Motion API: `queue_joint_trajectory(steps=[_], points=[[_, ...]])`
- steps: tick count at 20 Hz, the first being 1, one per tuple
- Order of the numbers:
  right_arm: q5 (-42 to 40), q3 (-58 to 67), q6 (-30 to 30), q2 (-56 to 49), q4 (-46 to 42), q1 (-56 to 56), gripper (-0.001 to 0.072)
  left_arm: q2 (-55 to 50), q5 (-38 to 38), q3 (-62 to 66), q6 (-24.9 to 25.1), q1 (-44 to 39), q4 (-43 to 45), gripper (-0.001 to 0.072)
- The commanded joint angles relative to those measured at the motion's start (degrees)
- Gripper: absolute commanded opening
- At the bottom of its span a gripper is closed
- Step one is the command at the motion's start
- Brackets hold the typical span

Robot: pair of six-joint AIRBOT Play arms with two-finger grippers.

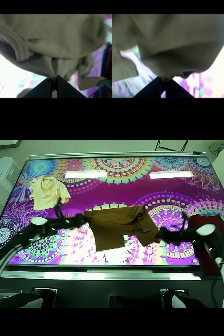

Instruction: Fold the clothes and pants, and hang the long-sleeved shirts on hangers.

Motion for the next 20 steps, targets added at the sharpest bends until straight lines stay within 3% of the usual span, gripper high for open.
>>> queue_joint_trajectory(steps=[1,5,7,13,18,20], points=[[1.29,24.13,-0.15,5.33,-5.44,-1.03,0.0034,13.55,-0.46,10.51,1.36,7.41,2.38,0.0022],[-6.71,56.0,0.81,11.17,-12.66,-3.69,0.0034,28.37,2.86,33.62,1.27,18.75,4.02,0.0024],[-5.18,64.83,3.61,13.94,-16.17,-3.69,0.0035,33.77,2.93,40.63,-0.59,24.13,6.21,0.0024],[-0.07,66.82,5.7,21.88,-19.93,-3.69,0.0035,44.94,4.07,42.77,-11.89,34.4,9.88,0.0023],[-1.49,66.82,9.09,22.25,-23.61,-3.69,0.0034,44.13,4.0,44.59,-13.42,35.04,10.56,0.0023],[1.77,66.79,11.56,19.87,-24.85,-3.69,0.0033,41.99,0.81,44.54,-19.56,35.04,14.05,0.0023]])
